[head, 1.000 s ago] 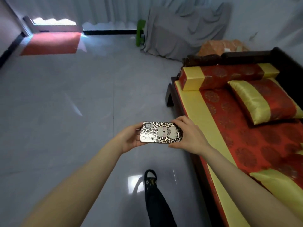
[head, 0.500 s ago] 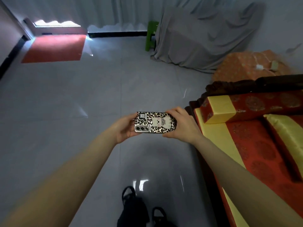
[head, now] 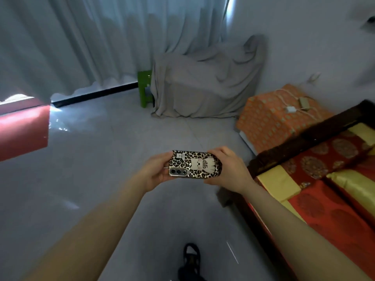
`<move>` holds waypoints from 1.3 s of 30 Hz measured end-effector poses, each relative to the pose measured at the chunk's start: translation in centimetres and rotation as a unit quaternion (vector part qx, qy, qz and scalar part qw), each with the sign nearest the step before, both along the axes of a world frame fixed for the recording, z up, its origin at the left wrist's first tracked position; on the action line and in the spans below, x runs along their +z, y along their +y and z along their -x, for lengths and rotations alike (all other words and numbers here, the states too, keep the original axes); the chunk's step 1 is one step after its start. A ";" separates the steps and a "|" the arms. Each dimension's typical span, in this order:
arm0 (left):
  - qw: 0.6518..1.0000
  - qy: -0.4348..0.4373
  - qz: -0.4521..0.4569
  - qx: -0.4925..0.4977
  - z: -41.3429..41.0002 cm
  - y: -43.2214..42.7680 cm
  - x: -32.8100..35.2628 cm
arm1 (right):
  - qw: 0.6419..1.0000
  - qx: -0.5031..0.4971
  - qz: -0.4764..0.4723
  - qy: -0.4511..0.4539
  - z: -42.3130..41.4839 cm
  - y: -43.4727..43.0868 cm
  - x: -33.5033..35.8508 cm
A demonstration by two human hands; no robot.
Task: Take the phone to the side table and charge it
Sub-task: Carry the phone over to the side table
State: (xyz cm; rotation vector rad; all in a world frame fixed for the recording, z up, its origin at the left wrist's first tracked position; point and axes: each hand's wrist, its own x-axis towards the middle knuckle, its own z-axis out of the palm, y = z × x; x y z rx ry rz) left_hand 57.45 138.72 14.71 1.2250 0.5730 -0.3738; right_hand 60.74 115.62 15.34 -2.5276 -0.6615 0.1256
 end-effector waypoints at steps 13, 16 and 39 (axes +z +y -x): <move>0.992 -0.046 -0.025 -0.118 -31.9 1.6 2.3 | 0.993 -0.107 -0.010 -0.050 -26.4 1.2 1.4; 0.988 -0.052 -0.011 -0.142 -38.7 1.4 2.5 | 0.990 -0.131 -0.002 -0.057 -32.2 1.1 2.0; 0.855 -0.027 0.026 -0.517 -83.4 -31.7 -1.3 | 0.877 -0.476 0.002 -0.062 -62.1 -23.9 -2.2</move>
